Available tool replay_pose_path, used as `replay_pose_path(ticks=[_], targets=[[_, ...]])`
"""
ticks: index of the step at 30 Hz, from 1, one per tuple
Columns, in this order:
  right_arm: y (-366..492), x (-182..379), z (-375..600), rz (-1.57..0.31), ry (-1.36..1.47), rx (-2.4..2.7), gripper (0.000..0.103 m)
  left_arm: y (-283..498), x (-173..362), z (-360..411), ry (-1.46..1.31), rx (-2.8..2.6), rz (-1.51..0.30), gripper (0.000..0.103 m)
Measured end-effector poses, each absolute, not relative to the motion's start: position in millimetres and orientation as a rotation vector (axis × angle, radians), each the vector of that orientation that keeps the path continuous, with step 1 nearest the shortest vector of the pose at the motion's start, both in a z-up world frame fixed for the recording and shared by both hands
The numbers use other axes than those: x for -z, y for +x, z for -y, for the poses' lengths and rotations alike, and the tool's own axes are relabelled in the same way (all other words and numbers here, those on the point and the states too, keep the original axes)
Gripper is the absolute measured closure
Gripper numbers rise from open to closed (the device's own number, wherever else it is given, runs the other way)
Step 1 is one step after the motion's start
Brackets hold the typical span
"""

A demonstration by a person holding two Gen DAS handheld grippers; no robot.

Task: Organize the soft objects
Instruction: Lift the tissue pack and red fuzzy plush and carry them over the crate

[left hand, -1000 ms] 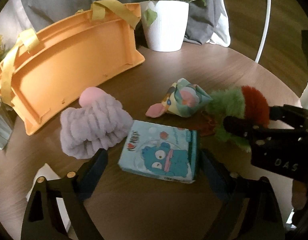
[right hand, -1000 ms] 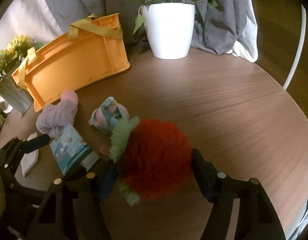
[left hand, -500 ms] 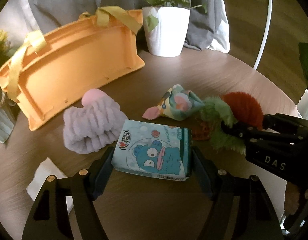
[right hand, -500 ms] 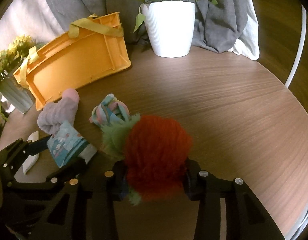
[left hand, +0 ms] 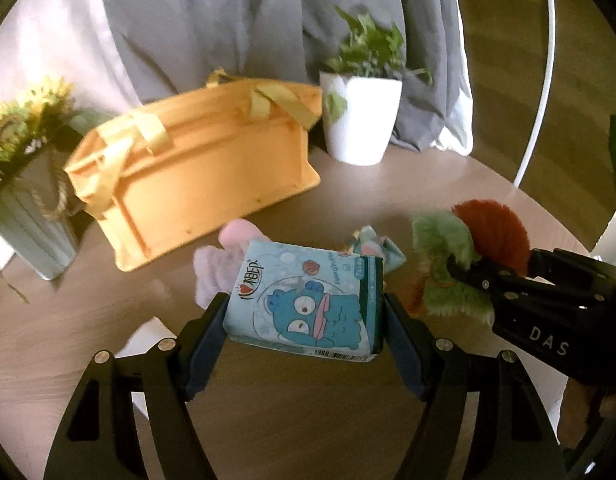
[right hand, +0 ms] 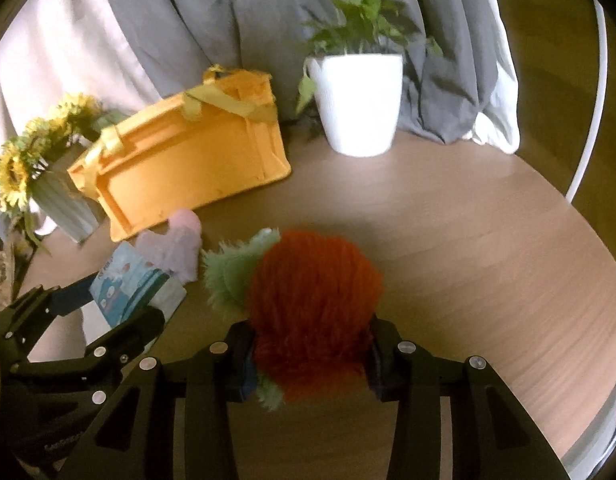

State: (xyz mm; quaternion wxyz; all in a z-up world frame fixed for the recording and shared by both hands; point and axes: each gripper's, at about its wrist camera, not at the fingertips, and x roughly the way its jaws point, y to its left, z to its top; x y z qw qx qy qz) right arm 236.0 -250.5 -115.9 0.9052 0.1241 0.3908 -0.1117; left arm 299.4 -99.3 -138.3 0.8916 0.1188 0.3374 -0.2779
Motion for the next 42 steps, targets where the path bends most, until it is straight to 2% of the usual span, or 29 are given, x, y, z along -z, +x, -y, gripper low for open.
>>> replay_pose_path(ticks=[22,42], targets=[[236.8,26.6,217.1,-0.573,0.204,0.148,0.061,280.5,46.5,48.4,0.127,0.415,-0.492,0.029],[272.1,-26.8,221.9,-0.439,0.164,-0.003,0.061,286.5,-6.9,46.9,0.074,0.270,-0.332,0.029]])
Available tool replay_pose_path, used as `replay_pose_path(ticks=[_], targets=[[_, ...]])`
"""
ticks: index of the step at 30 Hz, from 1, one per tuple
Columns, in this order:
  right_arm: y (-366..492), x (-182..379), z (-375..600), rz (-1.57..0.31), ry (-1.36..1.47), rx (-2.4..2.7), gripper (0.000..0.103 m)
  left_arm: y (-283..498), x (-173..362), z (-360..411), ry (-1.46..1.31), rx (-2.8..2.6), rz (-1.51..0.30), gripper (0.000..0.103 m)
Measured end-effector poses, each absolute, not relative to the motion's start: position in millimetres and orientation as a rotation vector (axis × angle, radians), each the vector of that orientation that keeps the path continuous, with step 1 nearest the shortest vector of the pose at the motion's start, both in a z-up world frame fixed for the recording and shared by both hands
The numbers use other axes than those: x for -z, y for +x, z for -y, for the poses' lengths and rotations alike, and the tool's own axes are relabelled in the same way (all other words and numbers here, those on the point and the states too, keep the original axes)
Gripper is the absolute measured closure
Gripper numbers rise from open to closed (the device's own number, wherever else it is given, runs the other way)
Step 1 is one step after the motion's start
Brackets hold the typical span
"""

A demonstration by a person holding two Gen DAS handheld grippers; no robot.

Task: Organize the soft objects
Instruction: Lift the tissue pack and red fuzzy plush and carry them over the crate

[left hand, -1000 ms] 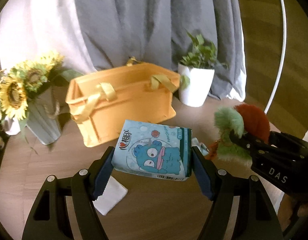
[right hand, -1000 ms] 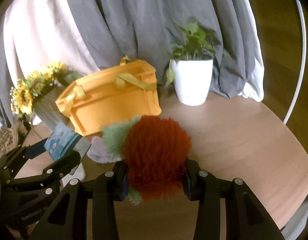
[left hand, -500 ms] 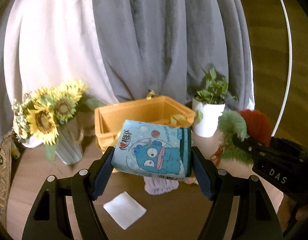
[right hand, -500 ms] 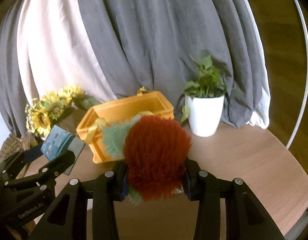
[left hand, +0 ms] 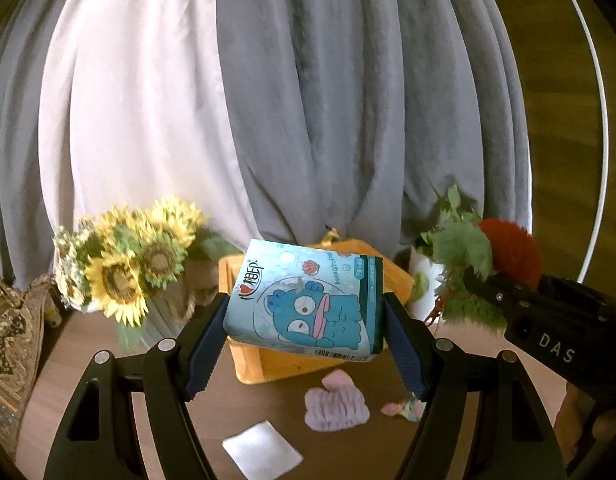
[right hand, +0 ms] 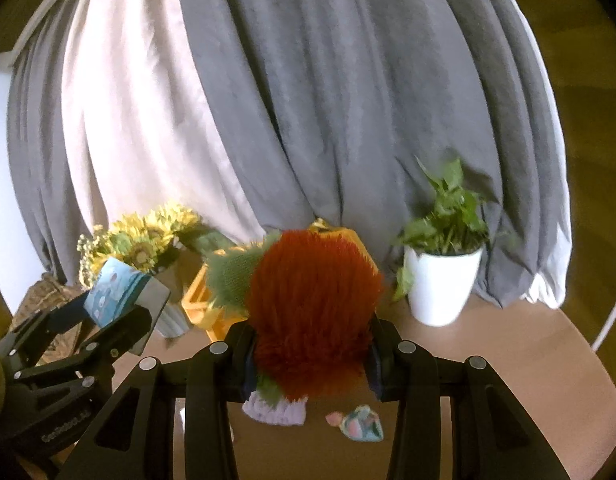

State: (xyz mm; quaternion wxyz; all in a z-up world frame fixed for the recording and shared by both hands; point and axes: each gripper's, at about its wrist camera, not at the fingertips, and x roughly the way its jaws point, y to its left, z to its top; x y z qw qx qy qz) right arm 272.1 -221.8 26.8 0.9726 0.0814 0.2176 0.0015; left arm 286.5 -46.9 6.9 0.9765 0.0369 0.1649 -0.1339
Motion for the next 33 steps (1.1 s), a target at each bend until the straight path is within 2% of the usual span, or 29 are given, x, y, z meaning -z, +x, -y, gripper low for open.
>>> replay_pose_path(ticks=[20,33], targets=[[340.4,-55.7,236.3,-0.374,0.145,-0.086,0.060,337.0,-38.1,58.4,0.091,0.167,-0.246,0.029],[405.1,-45.3,234.0,-0.401,0.148,-0.111,0.060,403.6,-28.7,59.2,0.093,0.145,-0.279,0.029]])
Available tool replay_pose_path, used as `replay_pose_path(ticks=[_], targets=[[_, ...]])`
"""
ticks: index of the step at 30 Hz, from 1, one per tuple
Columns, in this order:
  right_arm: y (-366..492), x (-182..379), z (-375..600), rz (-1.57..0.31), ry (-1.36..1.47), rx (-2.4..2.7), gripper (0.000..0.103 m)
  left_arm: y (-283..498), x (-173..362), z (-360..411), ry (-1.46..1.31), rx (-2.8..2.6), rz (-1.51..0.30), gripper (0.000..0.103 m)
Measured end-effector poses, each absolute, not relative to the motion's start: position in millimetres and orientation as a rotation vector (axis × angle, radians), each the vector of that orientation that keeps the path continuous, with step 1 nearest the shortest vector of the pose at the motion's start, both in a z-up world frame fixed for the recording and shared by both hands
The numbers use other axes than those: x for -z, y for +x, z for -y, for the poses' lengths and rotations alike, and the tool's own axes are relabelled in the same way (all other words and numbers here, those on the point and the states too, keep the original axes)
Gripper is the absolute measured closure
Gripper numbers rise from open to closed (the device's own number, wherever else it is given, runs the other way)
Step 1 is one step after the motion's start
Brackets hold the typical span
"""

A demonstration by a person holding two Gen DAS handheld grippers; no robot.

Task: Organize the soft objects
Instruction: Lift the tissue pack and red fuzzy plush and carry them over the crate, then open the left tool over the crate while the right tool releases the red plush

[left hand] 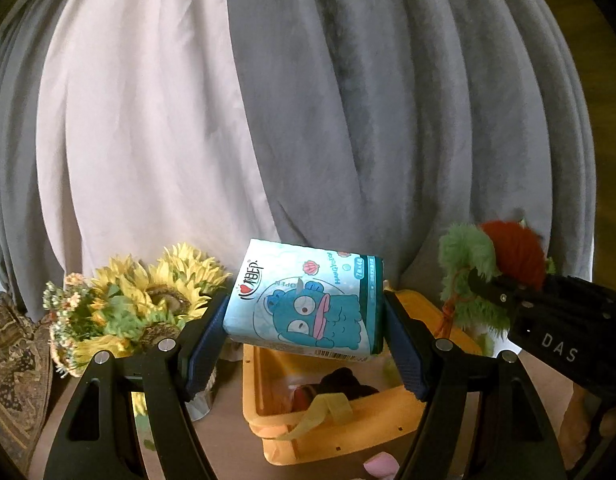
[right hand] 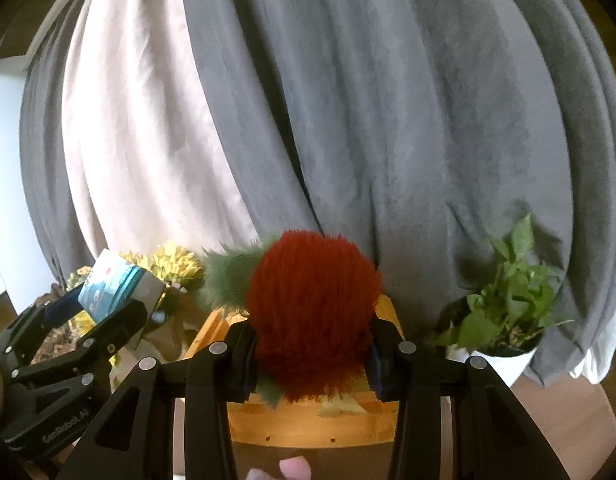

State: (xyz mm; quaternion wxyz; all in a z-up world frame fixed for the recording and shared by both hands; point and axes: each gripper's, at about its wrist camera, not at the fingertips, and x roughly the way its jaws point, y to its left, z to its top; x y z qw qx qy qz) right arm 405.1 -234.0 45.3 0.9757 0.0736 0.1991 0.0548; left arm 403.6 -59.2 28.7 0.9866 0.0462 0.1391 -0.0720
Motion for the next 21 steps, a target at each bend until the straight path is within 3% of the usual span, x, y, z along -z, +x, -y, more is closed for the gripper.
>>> replay_pose_path(ticks=[21], targets=[[496.0,10.4,238.6,-0.568,0.140,-0.075,0.060,503.5,30.2,69.2,0.103,0.175,-0.461,0.029]])
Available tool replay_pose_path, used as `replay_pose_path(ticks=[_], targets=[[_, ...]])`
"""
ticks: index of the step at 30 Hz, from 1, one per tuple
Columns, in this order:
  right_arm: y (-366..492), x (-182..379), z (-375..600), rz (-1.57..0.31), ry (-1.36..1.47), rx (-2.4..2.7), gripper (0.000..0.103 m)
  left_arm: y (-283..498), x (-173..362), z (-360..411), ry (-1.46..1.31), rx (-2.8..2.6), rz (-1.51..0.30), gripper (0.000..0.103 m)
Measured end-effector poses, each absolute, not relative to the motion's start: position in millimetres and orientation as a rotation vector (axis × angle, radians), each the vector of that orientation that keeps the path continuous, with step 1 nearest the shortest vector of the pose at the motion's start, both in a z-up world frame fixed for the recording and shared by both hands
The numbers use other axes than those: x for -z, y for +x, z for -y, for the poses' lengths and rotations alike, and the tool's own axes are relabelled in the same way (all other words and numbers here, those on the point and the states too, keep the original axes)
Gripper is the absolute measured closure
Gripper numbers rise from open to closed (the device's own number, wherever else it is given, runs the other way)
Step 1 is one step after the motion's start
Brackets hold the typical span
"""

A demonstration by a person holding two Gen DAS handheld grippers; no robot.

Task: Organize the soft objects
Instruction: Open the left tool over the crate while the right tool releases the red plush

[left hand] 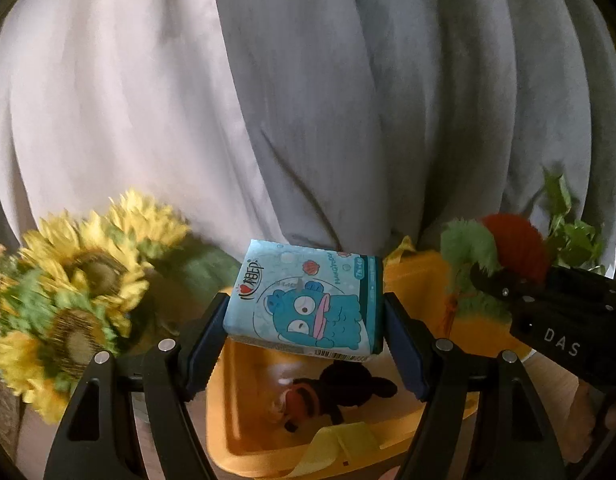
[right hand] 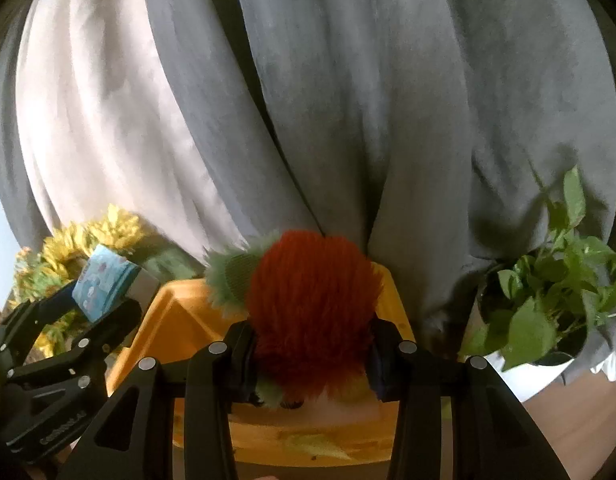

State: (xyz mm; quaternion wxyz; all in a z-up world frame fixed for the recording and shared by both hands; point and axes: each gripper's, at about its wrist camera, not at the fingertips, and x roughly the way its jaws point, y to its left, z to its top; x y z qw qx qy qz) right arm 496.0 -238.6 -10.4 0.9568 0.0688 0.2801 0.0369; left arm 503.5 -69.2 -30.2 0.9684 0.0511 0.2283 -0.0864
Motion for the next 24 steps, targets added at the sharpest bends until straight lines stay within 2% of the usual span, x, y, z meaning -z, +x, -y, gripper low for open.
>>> replay_pose_path(ticks=[13,15,17,19,24], targets=[[542.1,46.5,235.8,-0.727,0.124,-0.073,0.059,544.6,66.9,73.4,0.141,0.200,-0.595,0.029],[542.8,47.7,234.4,-0.735,0.125,-0.073,0.057,547.3,69.5,74.3,0.145,0.206,-0.609,0.029],[544.8,50.0,235.1,-0.746,0.129,-0.075,0.047,547.9,70.8,74.8,0.144,0.212,-0.620,0.028],[545.3,51.3,236.5,-0.749,0.138,-0.072,0.043,547.3,70.5,75.3,0.144,0.211,-0.621,0.023],[541.0,49.1,236.8,-0.739,0.139,-0.064,0.043,543.5,67.2,73.9,0.128,0.216,-0.610,0.016]])
